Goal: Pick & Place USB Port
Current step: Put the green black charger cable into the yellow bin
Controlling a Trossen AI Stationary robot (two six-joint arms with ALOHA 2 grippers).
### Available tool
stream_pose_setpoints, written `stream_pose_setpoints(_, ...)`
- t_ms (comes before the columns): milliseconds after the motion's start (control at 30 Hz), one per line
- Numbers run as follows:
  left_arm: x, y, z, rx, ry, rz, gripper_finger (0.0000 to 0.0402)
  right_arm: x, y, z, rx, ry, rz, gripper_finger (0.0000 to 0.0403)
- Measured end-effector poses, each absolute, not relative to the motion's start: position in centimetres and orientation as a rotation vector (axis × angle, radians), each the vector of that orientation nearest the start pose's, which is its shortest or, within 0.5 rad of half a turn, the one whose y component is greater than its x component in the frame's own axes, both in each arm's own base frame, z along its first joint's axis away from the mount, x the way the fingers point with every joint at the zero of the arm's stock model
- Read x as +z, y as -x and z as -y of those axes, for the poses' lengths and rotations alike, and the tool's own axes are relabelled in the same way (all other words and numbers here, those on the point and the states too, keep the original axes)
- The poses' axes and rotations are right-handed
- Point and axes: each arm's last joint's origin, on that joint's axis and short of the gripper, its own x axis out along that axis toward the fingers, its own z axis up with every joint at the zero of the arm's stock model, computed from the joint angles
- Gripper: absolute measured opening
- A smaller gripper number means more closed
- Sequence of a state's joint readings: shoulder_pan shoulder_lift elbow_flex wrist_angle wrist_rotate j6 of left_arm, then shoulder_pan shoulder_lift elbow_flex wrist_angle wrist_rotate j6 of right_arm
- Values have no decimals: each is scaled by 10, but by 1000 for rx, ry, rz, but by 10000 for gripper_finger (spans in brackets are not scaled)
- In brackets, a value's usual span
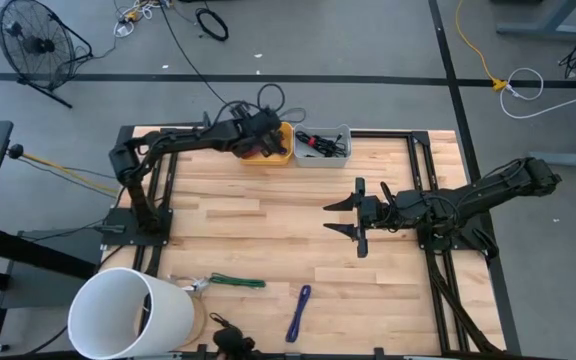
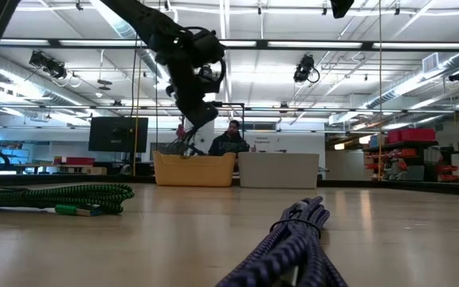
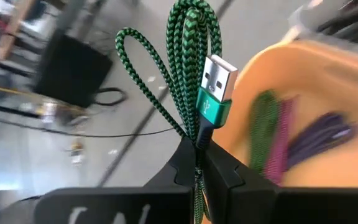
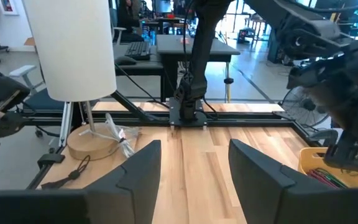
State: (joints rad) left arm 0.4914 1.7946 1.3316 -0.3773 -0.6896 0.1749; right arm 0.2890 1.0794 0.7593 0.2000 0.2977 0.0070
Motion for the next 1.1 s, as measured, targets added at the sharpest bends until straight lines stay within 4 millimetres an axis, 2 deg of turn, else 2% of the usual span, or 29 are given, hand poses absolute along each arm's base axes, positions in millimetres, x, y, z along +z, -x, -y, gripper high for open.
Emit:
stream_pose_setpoints(267,240,-323,-199,1017,-159,-1060,11,305,-234,-61,-8,30,-115,190)
stream_pose_setpoints(700,231,-316,-211,994,-20,-1065,17,305,-234,-61,-7,31,-116,190)
stream_pose_setpoints(1100,231,-318,-212,982,-9,-1036,75,305,-234,-61,-7,44,-116,190)
